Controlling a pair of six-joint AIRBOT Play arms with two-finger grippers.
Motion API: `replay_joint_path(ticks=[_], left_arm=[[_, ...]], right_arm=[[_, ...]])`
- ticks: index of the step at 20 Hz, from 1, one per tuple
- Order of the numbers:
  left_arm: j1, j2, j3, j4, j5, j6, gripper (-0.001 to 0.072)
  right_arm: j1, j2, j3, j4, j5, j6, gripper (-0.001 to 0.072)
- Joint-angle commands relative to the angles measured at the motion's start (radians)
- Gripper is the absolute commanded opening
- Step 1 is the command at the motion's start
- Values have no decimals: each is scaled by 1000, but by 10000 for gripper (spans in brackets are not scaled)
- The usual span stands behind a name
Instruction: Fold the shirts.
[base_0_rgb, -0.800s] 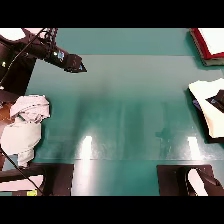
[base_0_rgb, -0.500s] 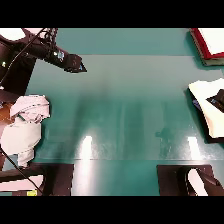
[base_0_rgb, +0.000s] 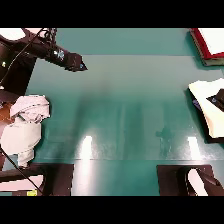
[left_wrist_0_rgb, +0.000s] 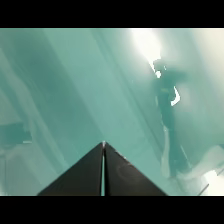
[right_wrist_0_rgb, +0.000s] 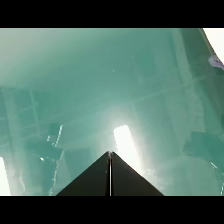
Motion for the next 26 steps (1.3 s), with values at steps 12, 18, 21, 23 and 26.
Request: replay_joint_path(ticks=[12, 18, 21, 23, 26], left_arm=[[86, 50, -230, 952, -110, -249, 662], [86, 49, -612, 1029, 136, -375, 663], [86, 46, -686, 1066, 196, -410, 662], [86, 35, -697, 1081, 200, -411, 661], [86, 38, -687, 1083, 200, -403, 191]], right_arm=[[1, 1, 0, 0, -45, 0, 11], [1, 1, 0, 1, -45, 0, 10], [2, 1, 0, 1, -37, 0, 11], [2, 1, 0, 1, -34, 0, 11], [2, 1, 0, 4, -34, 0, 11]])
